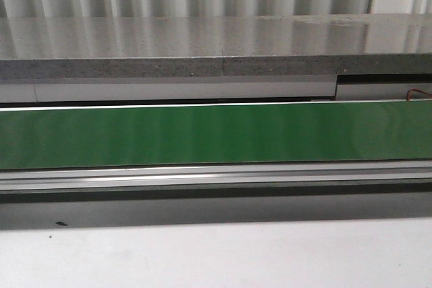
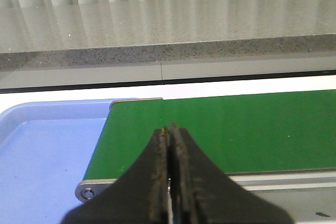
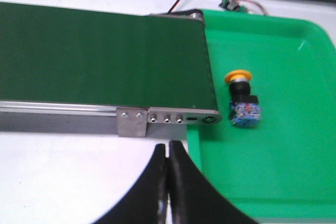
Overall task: Move button from right to left
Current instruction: 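Lower the right gripper over the yellow push button in the green tray, then grasp the yellow button with the right gripper and lift it over the belt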
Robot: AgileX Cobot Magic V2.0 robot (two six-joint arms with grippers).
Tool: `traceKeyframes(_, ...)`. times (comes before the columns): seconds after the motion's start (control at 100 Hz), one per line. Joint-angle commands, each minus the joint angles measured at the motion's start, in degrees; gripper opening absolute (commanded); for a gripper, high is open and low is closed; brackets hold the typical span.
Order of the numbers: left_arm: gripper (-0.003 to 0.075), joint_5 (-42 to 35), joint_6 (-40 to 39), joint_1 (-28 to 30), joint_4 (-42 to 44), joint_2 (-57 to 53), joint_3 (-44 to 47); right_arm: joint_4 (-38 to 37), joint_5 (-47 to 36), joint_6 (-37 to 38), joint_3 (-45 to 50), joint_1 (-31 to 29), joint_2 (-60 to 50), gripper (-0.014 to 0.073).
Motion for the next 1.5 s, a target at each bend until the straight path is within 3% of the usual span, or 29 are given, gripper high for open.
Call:
traceKeyframes(0.0, -0.0021, -4.43, -0.50, -0.34, -0.15, -1.86, 2.20, 2.78, -2.73, -0.54, -3.22, 0.09, 5.14, -0.0064)
traceKeyframes(0.08, -0.0021, -4.43, -0.50, -0.34, -0.15, -1.86, 2.20, 4.78, -2.81, -0.54, -4.31, 0.09, 8.17, -0.0057)
traceKeyframes(0.18, -0.0021, -4.43, -0.50, -0.34, -0.15, -1.86, 2.20, 5.18, -2.81, -0.54, -5.77, 0.09, 12.41, 0.0018)
traceKeyframes(0.27, -0.0021, -4.43, -0.50, -0.34, -0.15, -1.86, 2.20, 5.18, -2.05, -0.54, -7.60, 0.09, 16.06, 0.0161)
traceKeyframes(0.4, -0.0020, -4.43, -0.50, -0.34, -0.15, -1.86, 2.20, 5.18, 0.99, -0.54, -11.91, 0.09, 21.43, 0.0443)
traceKeyframes(0.46, -0.0021, -4.43, -0.50, -0.34, -0.15, -1.86, 2.20, 5.18, 3.15, -0.54, -14.52, 0.03, 24.57, 0.0515)
traceKeyframes(0.68, -0.0020, -4.43, -0.50, -0.34, -0.15, -1.86, 2.20, 5.07, 11.72, -0.10, -24.76, -5.87, 36.74, 0.0482)
traceKeyframes(1.01, -0.0021, -4.43, -0.50, -0.34, -0.15, -1.86, 2.20, 5.07, 12.31, -0.10, -36.60, -21.59, 53.71, 0.0482)
traceKeyframes(1.32, -0.0020, -4.43, -0.50, -0.34, -0.15, -1.86, 2.20, 2.38, 14.84, -0.95, -44.20, -22.58, 67.88, 0.0482)
traceKeyframes(1.49, -0.0021, -4.43, -0.50, -0.34, -0.15, -1.86, 2.20, 2.26, 16.28, -11.35, -44.79, -22.35, 72.55, 0.0482)
